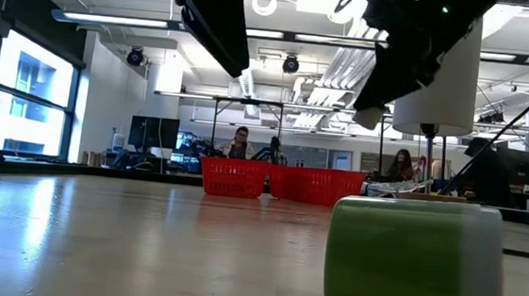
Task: Pick & Place Office items
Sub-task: Put the white charger adapter into the right red bin, then put the pink and white charger adapter into the right red bin
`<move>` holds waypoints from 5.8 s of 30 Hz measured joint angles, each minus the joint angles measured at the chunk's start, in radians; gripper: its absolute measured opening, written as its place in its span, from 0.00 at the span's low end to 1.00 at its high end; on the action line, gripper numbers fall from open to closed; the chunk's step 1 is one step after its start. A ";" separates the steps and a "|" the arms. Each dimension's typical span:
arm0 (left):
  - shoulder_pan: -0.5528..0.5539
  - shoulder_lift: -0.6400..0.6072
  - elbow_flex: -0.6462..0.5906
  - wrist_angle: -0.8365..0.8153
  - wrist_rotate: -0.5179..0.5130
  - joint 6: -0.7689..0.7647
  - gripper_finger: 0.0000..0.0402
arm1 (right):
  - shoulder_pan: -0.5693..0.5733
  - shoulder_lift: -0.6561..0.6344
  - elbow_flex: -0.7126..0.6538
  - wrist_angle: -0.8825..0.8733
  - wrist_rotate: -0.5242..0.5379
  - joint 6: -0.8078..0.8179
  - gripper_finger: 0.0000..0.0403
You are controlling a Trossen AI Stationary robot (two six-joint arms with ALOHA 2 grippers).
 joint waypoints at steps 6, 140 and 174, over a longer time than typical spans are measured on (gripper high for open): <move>0.000 0.000 0.000 -0.046 0.001 -0.025 0.52 | -0.130 0.000 0.091 -0.095 -0.210 -0.102 0.30; -0.219 0.002 -0.032 -0.115 0.000 -0.125 0.52 | -0.668 0.374 0.401 -0.199 -0.478 -0.382 0.74; -0.294 0.014 -0.032 -0.312 0.364 -0.569 0.52 | 0.107 0.132 0.383 -0.373 -0.120 0.122 0.74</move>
